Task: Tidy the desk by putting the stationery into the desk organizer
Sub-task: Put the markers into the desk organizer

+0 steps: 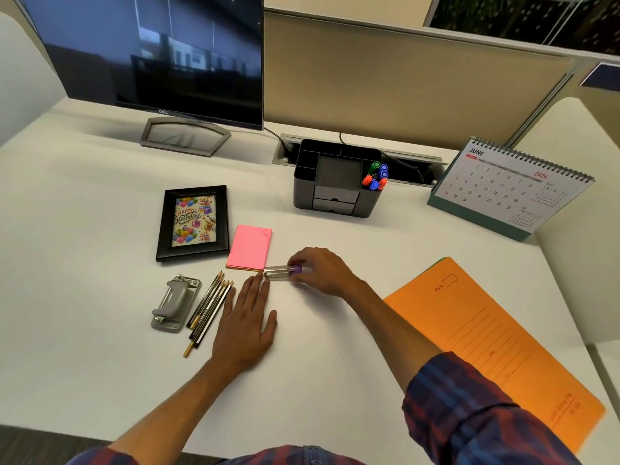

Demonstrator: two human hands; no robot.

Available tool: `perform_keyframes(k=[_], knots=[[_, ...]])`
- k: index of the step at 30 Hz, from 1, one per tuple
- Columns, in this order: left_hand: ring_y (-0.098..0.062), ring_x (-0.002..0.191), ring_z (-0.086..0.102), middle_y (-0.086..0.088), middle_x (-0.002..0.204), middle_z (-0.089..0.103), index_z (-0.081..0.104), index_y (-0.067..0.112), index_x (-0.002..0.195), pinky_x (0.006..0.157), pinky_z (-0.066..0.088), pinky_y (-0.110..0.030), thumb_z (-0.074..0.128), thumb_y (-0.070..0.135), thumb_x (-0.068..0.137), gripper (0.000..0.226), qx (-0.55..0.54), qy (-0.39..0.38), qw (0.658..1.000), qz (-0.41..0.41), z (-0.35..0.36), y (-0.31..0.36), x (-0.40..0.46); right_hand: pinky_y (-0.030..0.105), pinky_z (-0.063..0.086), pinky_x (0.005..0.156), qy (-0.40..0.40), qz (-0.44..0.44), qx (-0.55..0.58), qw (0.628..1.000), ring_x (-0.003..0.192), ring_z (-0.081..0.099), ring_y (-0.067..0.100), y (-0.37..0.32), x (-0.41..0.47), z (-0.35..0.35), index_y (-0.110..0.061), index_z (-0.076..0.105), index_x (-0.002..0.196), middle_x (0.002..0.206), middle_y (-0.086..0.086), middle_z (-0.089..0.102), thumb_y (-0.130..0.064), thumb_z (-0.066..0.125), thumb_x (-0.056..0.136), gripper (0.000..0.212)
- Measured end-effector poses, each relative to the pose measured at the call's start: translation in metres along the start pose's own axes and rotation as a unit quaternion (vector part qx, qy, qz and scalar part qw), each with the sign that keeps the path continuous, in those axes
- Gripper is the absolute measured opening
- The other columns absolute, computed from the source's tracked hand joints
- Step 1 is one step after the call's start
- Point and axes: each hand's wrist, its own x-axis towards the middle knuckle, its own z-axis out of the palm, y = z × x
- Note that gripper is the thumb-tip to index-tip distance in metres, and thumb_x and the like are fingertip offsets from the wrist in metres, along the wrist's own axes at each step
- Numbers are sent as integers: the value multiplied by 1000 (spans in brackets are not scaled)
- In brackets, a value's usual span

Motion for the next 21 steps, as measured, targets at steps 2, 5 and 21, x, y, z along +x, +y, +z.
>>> perform_keyframes(k=[2,5,21], knots=[[-18,149,14,-4,162,17,20,15,155,120,4,-40,27,43,96,66,-1,1,1000,0,0,0,0,38,50,87,8,4,35,999,97,59,16,2,1,-1,-19,68,110,109,-2,67,-25,70,85,26],[-19,148,16,-6,161,20,23,14,154,119,6,-41,28,42,96,65,-2,3,1000,1,1,0,-1,34,54,88,47,16,131,990,90,63,13,2,3,-8,-15,70,107,103,-2,69,-23,73,84,24],[-16,149,10,-2,163,13,17,16,155,120,4,-41,25,43,96,65,-6,1,1000,-4,3,0,-1,17,54,73,442,13,172,880,85,65,11,-16,62,-117,-13,61,97,91,-1,69,-24,80,78,29]])
